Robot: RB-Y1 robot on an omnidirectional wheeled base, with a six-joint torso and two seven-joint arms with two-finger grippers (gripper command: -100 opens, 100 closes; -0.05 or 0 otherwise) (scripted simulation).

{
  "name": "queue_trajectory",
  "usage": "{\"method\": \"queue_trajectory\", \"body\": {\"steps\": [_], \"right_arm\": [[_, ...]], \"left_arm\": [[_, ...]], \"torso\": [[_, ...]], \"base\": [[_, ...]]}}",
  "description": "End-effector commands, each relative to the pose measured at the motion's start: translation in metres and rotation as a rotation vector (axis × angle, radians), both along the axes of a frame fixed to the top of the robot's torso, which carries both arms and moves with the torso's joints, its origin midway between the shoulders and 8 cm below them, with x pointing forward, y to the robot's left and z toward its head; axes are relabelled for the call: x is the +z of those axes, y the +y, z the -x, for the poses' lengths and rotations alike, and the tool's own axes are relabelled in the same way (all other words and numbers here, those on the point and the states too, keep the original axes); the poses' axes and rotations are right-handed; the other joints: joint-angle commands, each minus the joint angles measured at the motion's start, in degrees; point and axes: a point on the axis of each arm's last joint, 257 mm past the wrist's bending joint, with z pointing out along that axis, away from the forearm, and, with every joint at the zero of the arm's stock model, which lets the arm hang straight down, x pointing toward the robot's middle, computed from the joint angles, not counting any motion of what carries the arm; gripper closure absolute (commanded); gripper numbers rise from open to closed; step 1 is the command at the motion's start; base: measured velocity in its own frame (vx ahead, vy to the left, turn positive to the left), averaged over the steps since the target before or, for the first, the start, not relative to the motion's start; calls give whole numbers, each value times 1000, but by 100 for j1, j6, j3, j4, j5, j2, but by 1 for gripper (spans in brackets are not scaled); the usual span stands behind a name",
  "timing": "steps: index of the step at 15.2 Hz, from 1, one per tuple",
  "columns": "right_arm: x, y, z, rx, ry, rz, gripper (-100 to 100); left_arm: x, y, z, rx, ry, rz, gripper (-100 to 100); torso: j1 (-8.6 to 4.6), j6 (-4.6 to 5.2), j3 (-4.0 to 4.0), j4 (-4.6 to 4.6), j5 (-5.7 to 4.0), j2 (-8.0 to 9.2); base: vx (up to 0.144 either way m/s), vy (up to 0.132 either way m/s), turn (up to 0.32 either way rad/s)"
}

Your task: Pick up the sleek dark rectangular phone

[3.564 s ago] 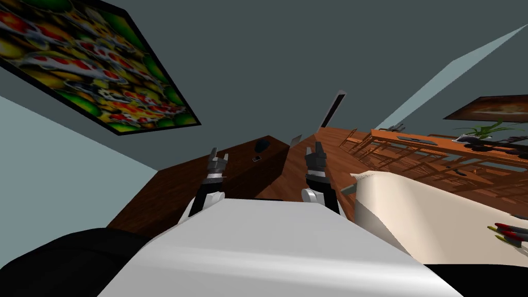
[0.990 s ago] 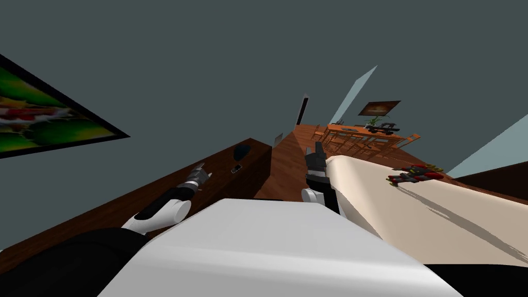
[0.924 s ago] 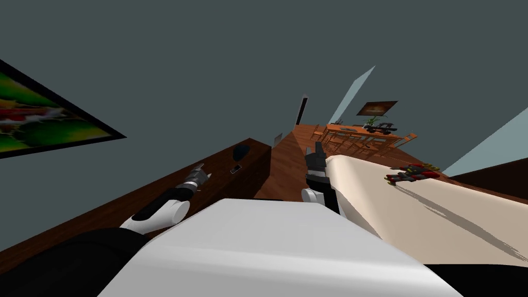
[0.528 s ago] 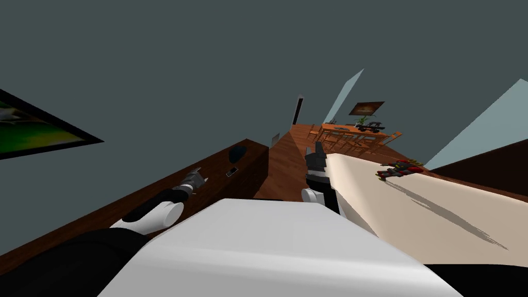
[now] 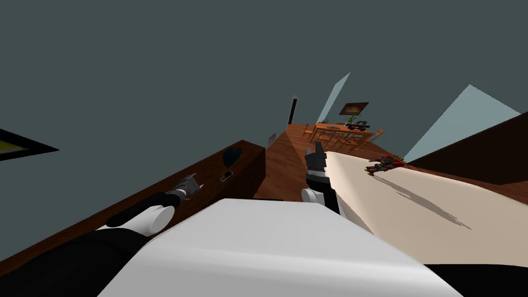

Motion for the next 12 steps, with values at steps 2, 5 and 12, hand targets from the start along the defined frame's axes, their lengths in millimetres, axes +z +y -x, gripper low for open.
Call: {"method": "queue_trajectory", "body": {"steps": [2, 5, 12], "right_arm": [[0, 0, 0, 0, 0, 0, 0], [0, 0, 0, 0, 0, 0, 0], [0, 0, 0, 0, 0, 0, 0]], "left_arm": [[-9, 5, 14, 29, 54, 33, -100], [-15, 11, 29, 63, 95, 67, -100], [-31, 18, 66, 135, 198, 148, -100]], "torso": [[0, -1, -1, 0, -1, -2], [3, -1, 1, 1, 0, 1], [2, -1, -1, 0, 0, -3]], "base": [[45, -16, -119], [40, -14, -111], [43, -13, -111]]}}
